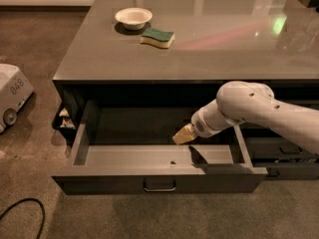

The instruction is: Open top drawer

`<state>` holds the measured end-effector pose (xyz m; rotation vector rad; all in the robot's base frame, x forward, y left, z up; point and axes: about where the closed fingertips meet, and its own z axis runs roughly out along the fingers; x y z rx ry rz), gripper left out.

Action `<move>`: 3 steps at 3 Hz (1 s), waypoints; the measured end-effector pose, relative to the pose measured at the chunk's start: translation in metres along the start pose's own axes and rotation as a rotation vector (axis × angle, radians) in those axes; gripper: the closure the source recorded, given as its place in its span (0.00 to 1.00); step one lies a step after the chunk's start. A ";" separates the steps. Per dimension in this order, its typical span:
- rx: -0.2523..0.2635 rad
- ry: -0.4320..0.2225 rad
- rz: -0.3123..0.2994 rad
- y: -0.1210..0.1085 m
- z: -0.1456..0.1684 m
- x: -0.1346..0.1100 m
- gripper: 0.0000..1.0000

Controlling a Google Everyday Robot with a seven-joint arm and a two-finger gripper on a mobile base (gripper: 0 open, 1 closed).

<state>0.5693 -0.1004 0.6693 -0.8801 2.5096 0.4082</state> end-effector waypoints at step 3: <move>-0.053 0.078 -0.079 0.013 0.032 0.031 1.00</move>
Offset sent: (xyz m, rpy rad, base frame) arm 0.0025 0.0195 -0.0289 0.0117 0.0343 0.1071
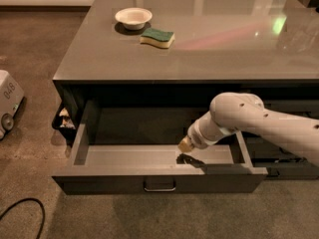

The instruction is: Open top drawer

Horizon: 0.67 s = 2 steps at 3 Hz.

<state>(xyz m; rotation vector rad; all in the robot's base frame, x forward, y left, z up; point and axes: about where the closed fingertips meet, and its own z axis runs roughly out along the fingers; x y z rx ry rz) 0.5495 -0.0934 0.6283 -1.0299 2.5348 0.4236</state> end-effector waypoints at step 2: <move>0.013 0.119 -0.021 0.007 0.001 0.058 1.00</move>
Offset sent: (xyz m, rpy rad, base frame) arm -0.0990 -0.0851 -0.0284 -0.2137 0.1116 0.0032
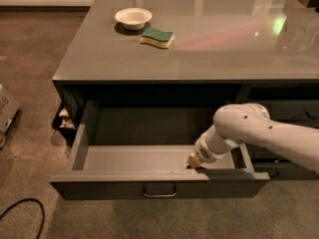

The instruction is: Open top drawer

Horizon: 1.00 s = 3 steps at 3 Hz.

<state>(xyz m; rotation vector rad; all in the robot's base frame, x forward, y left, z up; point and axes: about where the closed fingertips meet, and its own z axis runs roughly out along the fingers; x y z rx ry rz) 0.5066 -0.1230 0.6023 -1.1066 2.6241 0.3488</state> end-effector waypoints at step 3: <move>0.080 0.069 0.014 -0.001 -0.047 0.057 0.35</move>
Offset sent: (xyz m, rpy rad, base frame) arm -0.0826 -0.0992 0.0447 -0.1923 -0.0075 -0.0792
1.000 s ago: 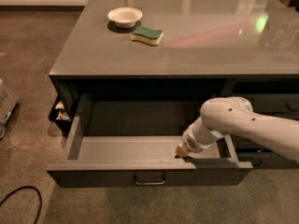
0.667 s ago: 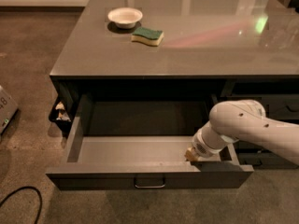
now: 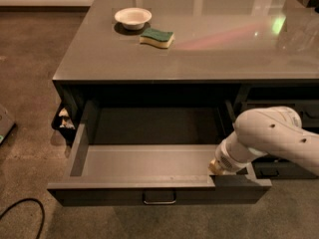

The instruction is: Open top drawer

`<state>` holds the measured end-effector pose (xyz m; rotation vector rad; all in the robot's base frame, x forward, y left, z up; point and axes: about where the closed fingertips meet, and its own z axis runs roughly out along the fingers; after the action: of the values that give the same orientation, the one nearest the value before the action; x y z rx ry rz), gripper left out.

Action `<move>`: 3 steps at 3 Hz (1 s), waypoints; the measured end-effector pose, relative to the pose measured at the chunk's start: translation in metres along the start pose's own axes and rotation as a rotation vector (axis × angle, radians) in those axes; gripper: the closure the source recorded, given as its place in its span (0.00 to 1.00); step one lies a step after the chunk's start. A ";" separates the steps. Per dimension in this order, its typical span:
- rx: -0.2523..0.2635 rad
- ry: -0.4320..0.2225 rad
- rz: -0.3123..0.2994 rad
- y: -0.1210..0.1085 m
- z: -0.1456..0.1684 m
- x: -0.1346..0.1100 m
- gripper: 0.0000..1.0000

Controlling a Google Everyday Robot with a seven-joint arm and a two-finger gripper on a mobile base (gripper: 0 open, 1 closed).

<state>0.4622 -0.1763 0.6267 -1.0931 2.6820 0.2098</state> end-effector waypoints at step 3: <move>0.160 -0.082 0.130 -0.011 -0.050 0.029 0.00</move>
Offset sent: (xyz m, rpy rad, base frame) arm -0.0338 -0.0596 0.0519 -0.0697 -0.1496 -0.1898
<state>0.4415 -0.2146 0.6667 -0.8464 2.6454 0.0593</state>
